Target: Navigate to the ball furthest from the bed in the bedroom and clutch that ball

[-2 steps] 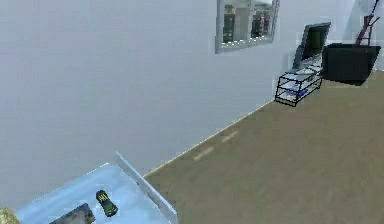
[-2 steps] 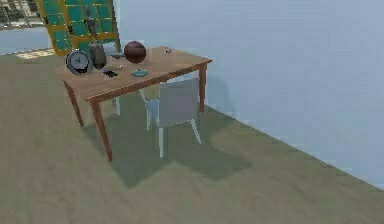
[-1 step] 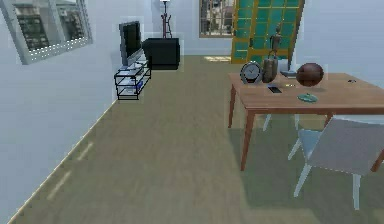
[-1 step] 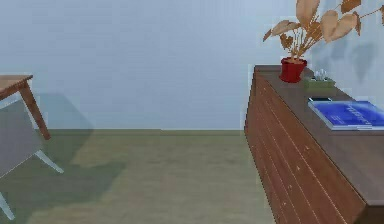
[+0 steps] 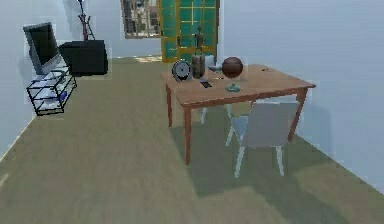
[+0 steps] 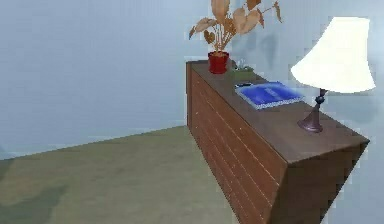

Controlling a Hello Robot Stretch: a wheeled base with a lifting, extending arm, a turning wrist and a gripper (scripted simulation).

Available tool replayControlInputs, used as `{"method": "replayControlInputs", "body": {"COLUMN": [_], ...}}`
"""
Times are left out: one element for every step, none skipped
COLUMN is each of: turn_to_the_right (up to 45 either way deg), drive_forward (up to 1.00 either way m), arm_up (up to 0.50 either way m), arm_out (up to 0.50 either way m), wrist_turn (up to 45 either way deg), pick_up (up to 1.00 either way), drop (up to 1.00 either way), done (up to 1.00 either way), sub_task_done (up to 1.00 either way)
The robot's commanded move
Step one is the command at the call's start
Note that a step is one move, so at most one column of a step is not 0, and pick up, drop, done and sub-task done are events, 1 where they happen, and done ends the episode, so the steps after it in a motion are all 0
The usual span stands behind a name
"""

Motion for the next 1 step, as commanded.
{"method": "replayControlInputs", "body": {"turn_to_the_right": [0.0], "drive_forward": [0.95], "arm_up": [0.00], "arm_out": [0.00], "wrist_turn": [0.0], "pick_up": [0.00], "drop": [0.00], "done": [0.00], "sub_task_done": [0.00]}}
